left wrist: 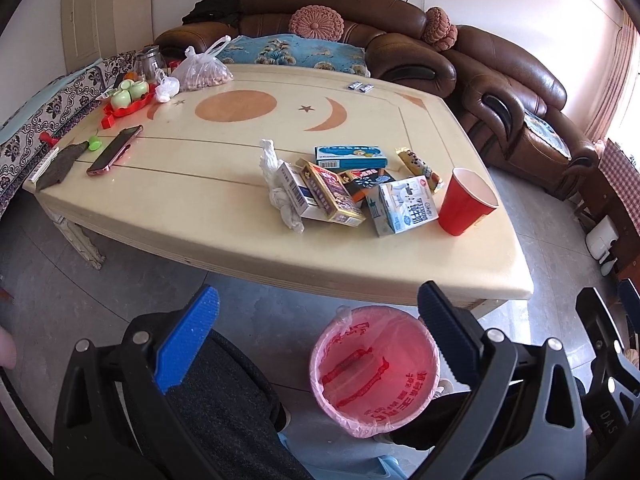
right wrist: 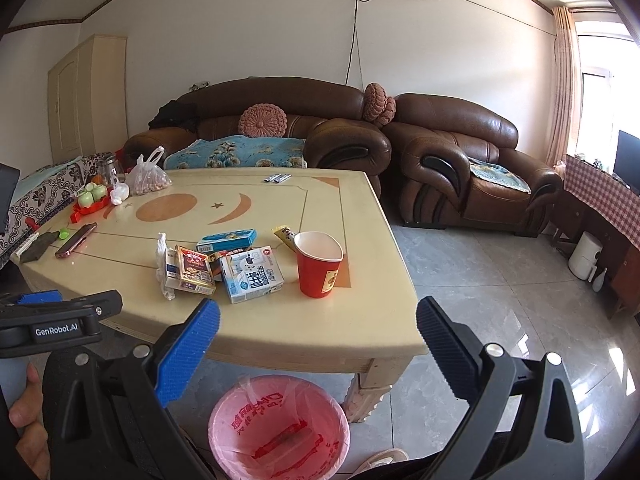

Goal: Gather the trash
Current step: 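Reach the left tool to the white tissue while the right tool reaches the red cup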

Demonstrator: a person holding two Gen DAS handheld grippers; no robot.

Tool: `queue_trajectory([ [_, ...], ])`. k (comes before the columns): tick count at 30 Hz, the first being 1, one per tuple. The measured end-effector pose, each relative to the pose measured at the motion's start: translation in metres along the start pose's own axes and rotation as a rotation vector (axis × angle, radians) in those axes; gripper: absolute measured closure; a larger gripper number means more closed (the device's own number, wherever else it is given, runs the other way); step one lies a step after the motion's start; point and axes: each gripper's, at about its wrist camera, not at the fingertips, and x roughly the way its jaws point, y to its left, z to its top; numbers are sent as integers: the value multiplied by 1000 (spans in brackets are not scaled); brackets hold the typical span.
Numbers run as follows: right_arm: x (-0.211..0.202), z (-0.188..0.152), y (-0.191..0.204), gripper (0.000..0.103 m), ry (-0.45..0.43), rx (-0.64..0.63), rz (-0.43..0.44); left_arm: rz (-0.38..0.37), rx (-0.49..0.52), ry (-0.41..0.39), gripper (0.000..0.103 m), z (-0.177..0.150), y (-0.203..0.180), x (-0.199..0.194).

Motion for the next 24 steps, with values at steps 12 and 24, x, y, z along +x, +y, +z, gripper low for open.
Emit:
queue_trajectory([
  [12,48,3,-6,7,-5,-70,-22,-7,10,53,6,35,12,37],
  [24,107,24,-3,7,32,-106,20,14,-93,88,6,86,49,82],
])
